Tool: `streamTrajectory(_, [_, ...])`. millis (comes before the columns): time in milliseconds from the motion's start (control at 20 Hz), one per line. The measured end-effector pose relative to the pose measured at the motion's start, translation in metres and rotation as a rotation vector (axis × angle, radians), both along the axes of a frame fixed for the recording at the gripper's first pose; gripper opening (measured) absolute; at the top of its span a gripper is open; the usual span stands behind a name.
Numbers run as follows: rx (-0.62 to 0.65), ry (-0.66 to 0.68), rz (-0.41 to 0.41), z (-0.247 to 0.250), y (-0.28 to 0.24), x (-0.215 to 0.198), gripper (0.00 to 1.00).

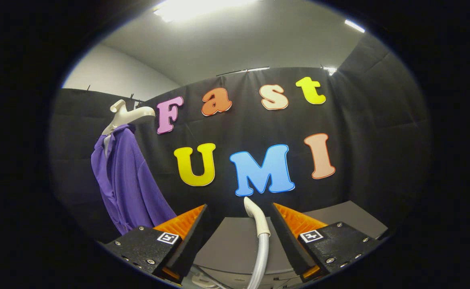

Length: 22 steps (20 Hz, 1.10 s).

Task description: Iron the clothes twice with a garment steamer, once on the left side and once on the right side.

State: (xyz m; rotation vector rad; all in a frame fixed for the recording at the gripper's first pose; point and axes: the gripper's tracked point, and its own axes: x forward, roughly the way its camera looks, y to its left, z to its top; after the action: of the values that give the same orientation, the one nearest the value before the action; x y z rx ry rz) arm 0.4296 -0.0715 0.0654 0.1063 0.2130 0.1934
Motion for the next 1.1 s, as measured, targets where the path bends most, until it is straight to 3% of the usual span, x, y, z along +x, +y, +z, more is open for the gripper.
streamTrajectory(500, [0.074,0.264,0.052,-0.082,-0.008,0.117,0.93])
streamTrajectory(850, [0.088,0.49,0.079,-0.154,-0.008,0.144,0.92])
streamTrajectory(1100, [0.194,0.592,0.094,-0.18,-0.001,0.146,0.92])
